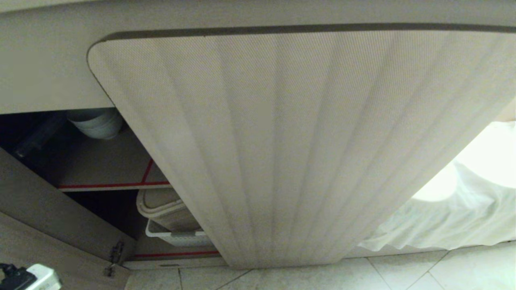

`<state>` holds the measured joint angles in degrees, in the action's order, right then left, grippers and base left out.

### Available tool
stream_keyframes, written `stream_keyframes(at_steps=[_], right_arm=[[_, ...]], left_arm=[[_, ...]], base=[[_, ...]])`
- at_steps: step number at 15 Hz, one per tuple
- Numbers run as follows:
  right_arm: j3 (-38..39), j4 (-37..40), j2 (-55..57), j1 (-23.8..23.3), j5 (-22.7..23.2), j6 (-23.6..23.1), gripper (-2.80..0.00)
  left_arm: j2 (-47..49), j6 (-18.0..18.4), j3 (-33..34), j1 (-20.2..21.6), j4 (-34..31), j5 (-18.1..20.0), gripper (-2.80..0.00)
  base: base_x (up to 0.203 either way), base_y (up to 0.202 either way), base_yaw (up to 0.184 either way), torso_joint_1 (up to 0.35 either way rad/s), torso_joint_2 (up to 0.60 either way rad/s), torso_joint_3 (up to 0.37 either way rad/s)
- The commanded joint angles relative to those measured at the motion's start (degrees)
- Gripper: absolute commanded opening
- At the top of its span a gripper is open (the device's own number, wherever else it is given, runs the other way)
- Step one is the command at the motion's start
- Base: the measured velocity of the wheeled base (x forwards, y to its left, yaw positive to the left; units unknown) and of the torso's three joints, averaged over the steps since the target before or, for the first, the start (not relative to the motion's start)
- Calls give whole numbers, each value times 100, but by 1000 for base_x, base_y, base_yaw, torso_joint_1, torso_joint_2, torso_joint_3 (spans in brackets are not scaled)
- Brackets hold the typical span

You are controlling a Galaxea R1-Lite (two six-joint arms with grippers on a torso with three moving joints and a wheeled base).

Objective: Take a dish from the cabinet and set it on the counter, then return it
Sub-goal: Place it on the table

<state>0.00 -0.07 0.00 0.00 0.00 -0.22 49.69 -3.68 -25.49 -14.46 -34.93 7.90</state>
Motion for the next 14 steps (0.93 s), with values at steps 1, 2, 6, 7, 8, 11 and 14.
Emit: stream_keyframes(at_steps=[1, 2, 6, 7, 8, 11, 14], right_arm=[[0, -1, 0, 0, 0, -5, -280], [0, -1, 0, 0, 0, -5, -280], [0, -1, 0, 0, 0, -5, -280], [0, -1, 0, 0, 0, -5, -280], [0, -1, 0, 0, 0, -5, -280], [0, -1, 0, 0, 0, -5, -280], [0, -1, 0, 0, 0, -5, -280]], left_arm=[[-153, 17, 8, -72, -66, 9, -280], [-179, 17, 18, -74, -67, 10, -280], [-214, 17, -9, -74, -67, 1, -280], [-214, 17, -7, -74, -69, 10, -280], [-214, 17, 9, -74, -76, 1, -280], [-214, 43, 18, -74, -76, 1, -280], [-214, 43, 9, -83, -76, 1, -280]], base=[[0, 0, 0, 0, 0, 0], [0, 0, 0, 0, 0, 0], [0, 0, 0, 0, 0, 0], [0, 0, 0, 0, 0, 0], [0, 0, 0, 10, -26, -27], [0, 0, 0, 55, -230, -224], [0, 0, 0, 147, -425, -298]])
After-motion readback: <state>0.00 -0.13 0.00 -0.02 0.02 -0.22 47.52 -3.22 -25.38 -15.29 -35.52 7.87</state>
